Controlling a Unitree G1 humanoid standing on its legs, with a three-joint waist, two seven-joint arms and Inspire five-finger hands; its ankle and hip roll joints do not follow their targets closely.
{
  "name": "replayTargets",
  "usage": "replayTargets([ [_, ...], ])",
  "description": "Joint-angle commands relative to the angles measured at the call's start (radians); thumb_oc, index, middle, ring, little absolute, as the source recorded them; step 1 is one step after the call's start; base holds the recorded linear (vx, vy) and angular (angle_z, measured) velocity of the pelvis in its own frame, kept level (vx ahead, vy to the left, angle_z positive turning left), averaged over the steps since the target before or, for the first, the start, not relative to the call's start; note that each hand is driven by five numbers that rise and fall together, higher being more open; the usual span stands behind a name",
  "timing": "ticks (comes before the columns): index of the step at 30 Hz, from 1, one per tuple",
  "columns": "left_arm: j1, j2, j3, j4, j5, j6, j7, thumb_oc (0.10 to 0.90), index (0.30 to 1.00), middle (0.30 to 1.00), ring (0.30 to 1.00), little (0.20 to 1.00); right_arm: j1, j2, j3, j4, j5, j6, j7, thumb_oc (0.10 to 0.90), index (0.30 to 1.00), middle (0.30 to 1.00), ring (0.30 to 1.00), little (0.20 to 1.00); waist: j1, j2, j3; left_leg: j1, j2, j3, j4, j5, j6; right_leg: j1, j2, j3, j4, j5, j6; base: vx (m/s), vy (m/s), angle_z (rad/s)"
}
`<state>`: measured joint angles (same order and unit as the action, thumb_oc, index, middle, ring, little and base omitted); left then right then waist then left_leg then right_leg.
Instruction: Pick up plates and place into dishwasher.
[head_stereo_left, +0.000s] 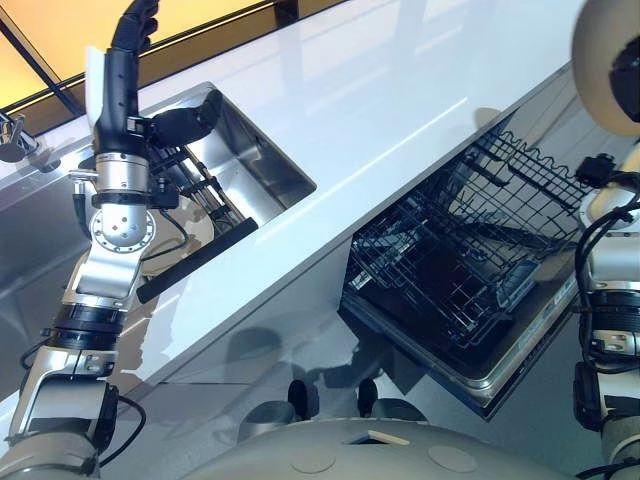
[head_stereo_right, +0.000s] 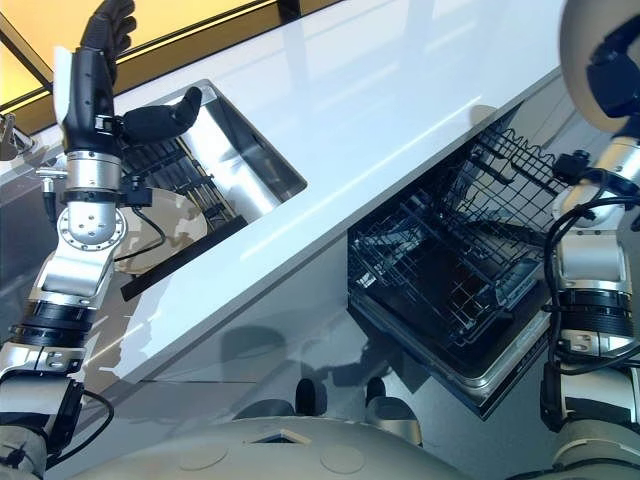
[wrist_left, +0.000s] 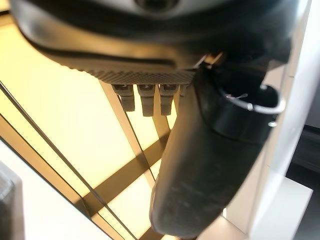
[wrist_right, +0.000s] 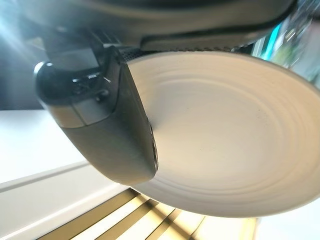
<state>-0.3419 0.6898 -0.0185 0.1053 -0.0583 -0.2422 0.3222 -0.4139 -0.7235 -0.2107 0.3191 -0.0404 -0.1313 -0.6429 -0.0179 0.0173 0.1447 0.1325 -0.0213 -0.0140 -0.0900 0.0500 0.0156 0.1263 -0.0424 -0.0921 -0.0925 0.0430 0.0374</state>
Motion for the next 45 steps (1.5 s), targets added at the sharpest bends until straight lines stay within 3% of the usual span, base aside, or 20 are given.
replayTargets([
  [1, -0.019, 0.087, 0.086, 0.003, -0.029, -0.077, 0.015, 0.800, 0.900, 0.900, 0.900, 0.900, 0.015, -0.137, -0.023, 0.016, -0.021, -0.025, 0.024, 0.100, 0.300, 0.300, 0.300, 0.200, 0.013, 0.026, -0.098, 0.005, -0.028, -0.027, 0.005, -0.097, -0.009, -0.007, 0.089, -0.014, 0.127, -0.186, -0.010, 0.09, -0.040, 0.13],
  [8, 0.057, 0.052, 0.135, 0.026, -0.099, -0.066, -0.044, 0.800, 0.900, 0.900, 0.900, 0.900, 0.081, -0.127, -0.028, 0.117, -0.015, -0.003, 0.079, 0.100, 0.300, 0.300, 0.300, 0.200, 0.026, 0.045, -0.051, -0.005, -0.026, -0.048, 0.014, -0.086, -0.020, -0.030, 0.075, -0.045, 0.187, -0.209, -0.019, 0.06, -0.021, 0.10],
  [17, 0.096, 0.071, 0.180, 0.096, -0.172, -0.055, -0.031, 0.800, 0.900, 0.900, 0.900, 0.900, 0.012, -0.194, 0.043, 0.263, -0.016, 0.017, 0.106, 0.100, 0.300, 0.300, 0.300, 0.200, 0.051, 0.077, 0.044, -0.077, -0.037, -0.080, 0.069, -0.075, -0.044, -0.082, 0.056, -0.074, 0.238, -0.233, -0.040, 0.00, 0.018, 0.24],
  [24, 0.103, 0.106, 0.200, 0.134, -0.201, -0.104, -0.002, 0.800, 0.900, 0.900, 0.900, 0.900, -0.054, -0.245, 0.108, 0.358, -0.048, 0.039, 0.107, 0.100, 0.300, 0.300, 0.300, 0.200, 0.070, 0.086, 0.097, -0.138, -0.039, -0.095, 0.099, -0.068, -0.051, -0.125, 0.047, -0.089, 0.251, -0.235, -0.051, -0.03, -0.014, 0.21],
  [32, 0.100, 0.152, 0.230, 0.132, -0.227, -0.149, 0.046, 0.800, 0.900, 0.900, 0.900, 0.900, -0.150, -0.296, 0.202, 0.408, -0.120, 0.092, 0.178, 0.100, 0.300, 0.300, 0.300, 0.200, 0.087, 0.088, 0.168, -0.220, -0.036, -0.097, 0.115, -0.057, -0.046, -0.216, 0.046, -0.087, 0.276, -0.228, -0.058, -0.07, -0.036, 0.14],
  [36, 0.096, 0.164, 0.234, 0.124, -0.238, -0.165, 0.061, 0.800, 0.900, 0.900, 0.900, 0.900, -0.163, -0.299, 0.260, 0.437, -0.174, 0.160, 0.248, 0.100, 0.300, 0.300, 0.300, 0.200, 0.092, 0.085, 0.187, -0.252, -0.033, -0.093, 0.123, -0.051, -0.042, -0.253, 0.045, -0.086, 0.292, -0.222, -0.059, -0.07, -0.031, 0.06],
  [37, 0.096, 0.165, 0.235, 0.122, -0.239, -0.169, 0.063, 0.800, 0.900, 0.900, 0.900, 0.900, -0.165, -0.294, 0.276, 0.455, -0.176, 0.180, 0.268, 0.292, 0.465, 0.465, 0.465, 0.392, 0.094, 0.085, 0.188, -0.257, -0.033, -0.092, 0.124, -0.049, -0.041, -0.259, 0.045, -0.086, 0.294, -0.221, -0.060, -0.05, -0.014, 0.06],
  [38, 0.096, 0.165, 0.233, 0.116, -0.238, -0.171, 0.064, 0.800, 0.900, 0.900, 0.900, 0.900, -0.164, -0.287, 0.288, 0.491, -0.168, 0.196, 0.301, 0.800, 0.900, 0.900, 0.900, 0.900, 0.098, 0.085, 0.190, -0.259, -0.032, -0.091, 0.124, -0.048, -0.040, -0.261, 0.044, -0.089, 0.296, -0.220, -0.060, 0.00, 0.000, 0.00],
  [45, 0.081, 0.180, 0.230, 0.096, -0.252, -0.161, 0.064, 0.800, 0.900, 0.900, 0.900, 0.900, -0.148, -0.240, 0.327, 0.567, -0.179, 0.226, 0.355, 0.800, 0.900, 0.900, 0.900, 0.900, 0.108, 0.080, 0.187, -0.248, -0.035, -0.093, 0.123, -0.050, -0.035, -0.252, 0.042, -0.092, 0.299, -0.219, -0.060, 0.00, 0.000, 0.00],
])
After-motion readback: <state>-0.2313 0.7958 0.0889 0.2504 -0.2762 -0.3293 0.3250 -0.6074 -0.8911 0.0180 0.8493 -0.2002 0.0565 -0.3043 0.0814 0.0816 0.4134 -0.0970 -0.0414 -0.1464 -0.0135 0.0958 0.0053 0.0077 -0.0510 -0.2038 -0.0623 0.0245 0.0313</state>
